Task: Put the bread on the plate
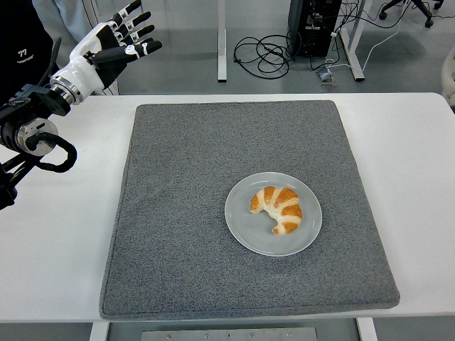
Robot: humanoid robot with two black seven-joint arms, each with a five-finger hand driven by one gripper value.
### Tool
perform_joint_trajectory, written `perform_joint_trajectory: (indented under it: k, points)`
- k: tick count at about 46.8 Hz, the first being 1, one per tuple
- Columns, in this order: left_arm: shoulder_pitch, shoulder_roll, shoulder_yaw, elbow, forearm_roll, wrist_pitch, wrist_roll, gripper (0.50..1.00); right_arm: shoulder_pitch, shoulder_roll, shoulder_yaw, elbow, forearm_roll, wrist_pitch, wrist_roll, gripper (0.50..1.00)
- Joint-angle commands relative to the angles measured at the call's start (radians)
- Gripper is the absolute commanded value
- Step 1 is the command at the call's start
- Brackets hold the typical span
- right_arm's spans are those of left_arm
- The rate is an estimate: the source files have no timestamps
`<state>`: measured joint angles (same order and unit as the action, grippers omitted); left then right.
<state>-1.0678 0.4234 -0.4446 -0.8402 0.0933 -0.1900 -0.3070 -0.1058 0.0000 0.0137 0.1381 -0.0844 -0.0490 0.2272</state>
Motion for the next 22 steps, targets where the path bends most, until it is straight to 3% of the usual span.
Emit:
perform_joint_trajectory:
  k: [1, 8, 22]
  points:
    - [0.008, 0.000, -0.006, 0.000, -0.017, 0.001, 0.009, 0.969, 0.000, 0.000, 0.000, 0.000, 0.000, 0.000, 0.000, 1.000]
    - [0.029, -0.003, -0.006, 0.000, -0.041, 0.004, 0.046, 0.969, 0.000, 0.000, 0.000, 0.000, 0.000, 0.000, 0.000, 1.000]
    - [0.045, -0.005, -0.006, 0.000, -0.040, 0.001, 0.046, 0.972, 0.000, 0.000, 0.000, 0.000, 0.000, 0.000, 0.001, 1.000]
